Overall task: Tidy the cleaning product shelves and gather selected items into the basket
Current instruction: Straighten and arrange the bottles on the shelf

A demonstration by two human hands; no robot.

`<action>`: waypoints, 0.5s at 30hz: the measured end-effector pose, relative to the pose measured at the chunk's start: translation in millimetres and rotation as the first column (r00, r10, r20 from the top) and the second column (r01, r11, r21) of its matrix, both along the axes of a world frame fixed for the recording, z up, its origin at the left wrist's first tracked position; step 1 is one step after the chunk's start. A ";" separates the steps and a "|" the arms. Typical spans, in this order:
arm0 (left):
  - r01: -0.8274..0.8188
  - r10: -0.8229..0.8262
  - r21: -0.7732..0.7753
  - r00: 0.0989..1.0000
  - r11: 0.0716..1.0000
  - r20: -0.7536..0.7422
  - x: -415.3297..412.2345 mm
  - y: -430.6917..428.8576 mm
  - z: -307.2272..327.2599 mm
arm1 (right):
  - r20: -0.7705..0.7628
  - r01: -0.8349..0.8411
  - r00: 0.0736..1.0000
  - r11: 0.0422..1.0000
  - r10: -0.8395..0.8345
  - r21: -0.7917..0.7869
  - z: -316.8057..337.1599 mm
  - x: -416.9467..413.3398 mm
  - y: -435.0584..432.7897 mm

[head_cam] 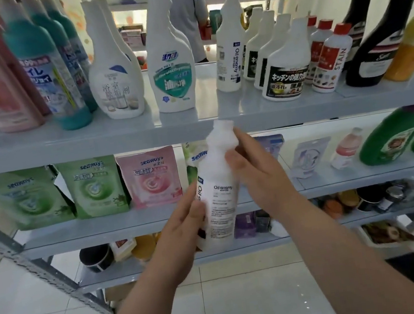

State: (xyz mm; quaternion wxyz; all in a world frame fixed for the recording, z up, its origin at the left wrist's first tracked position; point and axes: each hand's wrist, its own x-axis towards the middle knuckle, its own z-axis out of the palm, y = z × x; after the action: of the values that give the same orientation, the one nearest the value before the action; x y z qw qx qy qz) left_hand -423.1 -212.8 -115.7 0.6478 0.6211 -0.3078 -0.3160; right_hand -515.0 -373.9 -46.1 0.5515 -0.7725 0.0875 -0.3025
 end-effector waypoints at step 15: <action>0.021 -0.037 -0.214 0.997 0.977 -0.071 17.6 -124.1 84.3 | 0.211 0.036 0.972 0.954 -0.103 0.298 13.6 18.7 -77.3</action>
State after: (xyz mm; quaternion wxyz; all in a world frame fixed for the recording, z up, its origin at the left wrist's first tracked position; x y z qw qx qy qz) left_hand -405.5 -336.8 -31.4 0.7171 0.5312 -0.3245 -0.3136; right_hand -496.3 -451.2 -32.5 0.6548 -0.6398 0.0957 -0.3908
